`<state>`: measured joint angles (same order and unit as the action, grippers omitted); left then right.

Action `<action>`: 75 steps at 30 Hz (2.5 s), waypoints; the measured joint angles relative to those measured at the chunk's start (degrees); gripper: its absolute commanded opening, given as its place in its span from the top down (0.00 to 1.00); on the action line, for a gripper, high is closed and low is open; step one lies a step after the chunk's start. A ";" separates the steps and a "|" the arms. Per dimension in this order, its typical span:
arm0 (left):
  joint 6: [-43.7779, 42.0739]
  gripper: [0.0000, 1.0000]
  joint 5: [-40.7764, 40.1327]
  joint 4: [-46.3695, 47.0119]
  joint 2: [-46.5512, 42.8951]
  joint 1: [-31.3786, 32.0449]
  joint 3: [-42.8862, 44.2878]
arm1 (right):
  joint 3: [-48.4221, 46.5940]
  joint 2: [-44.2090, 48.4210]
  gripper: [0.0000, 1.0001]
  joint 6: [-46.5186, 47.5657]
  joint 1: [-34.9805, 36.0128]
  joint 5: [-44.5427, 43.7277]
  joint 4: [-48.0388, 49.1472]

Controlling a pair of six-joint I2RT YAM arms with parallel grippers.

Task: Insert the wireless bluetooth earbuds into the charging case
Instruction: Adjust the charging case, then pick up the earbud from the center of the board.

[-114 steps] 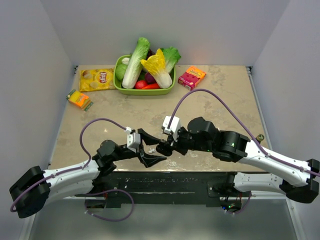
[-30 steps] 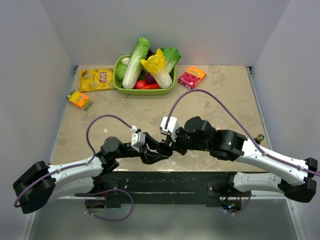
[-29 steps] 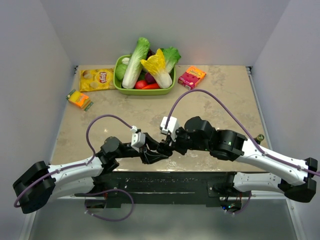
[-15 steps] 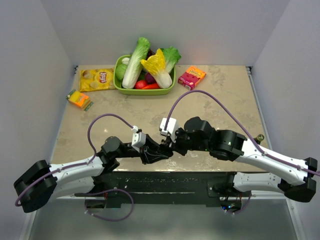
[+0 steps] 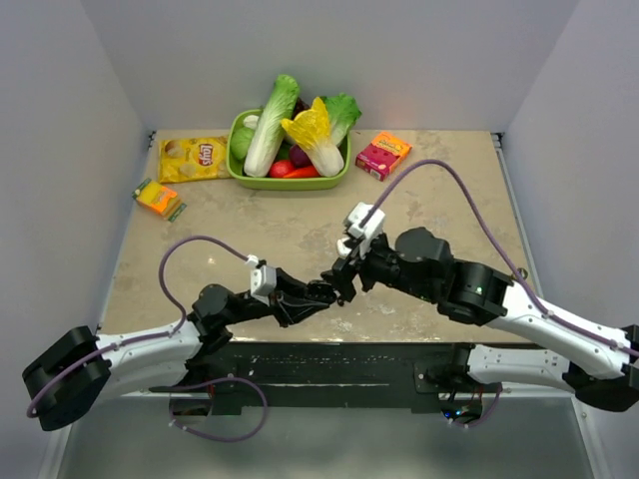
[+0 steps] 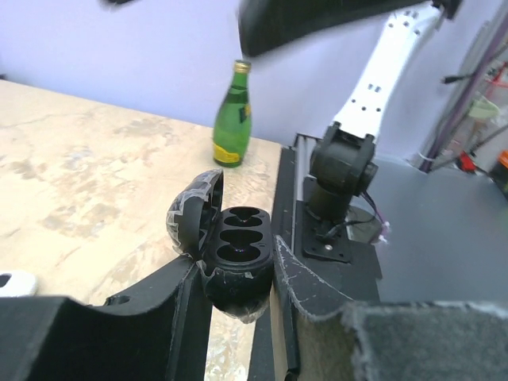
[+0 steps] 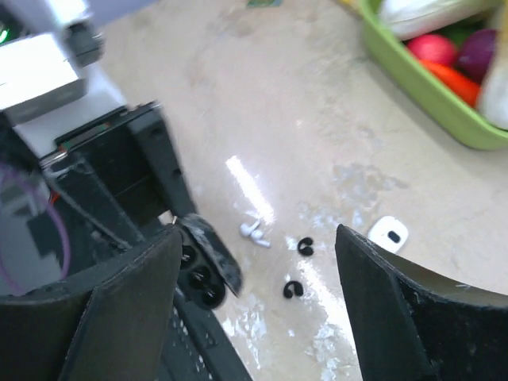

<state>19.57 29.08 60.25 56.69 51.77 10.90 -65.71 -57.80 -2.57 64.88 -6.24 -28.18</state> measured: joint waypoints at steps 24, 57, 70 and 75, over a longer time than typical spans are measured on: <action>0.87 1.00 -20.09 -0.59 -24.92 1.29 -8.02 | 30.75 -9.33 0.63 -17.44 -7.21 -11.91 19.54; 2.40 1.00 -19.63 1.81 -17.31 1.53 -8.02 | 35.87 -21.40 1.00 -23.43 -8.66 3.06 31.91; 2.38 1.00 -19.61 1.40 -17.33 1.53 -8.02 | 35.85 -21.66 1.00 -26.67 -10.91 -0.46 31.76; 2.38 1.00 -19.58 1.09 -17.49 1.53 -8.02 | 35.85 -21.62 1.00 -27.71 -11.43 -1.77 31.65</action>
<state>21.96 9.50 61.34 39.20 53.30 2.87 -29.87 -79.42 -30.28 53.45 -8.01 3.46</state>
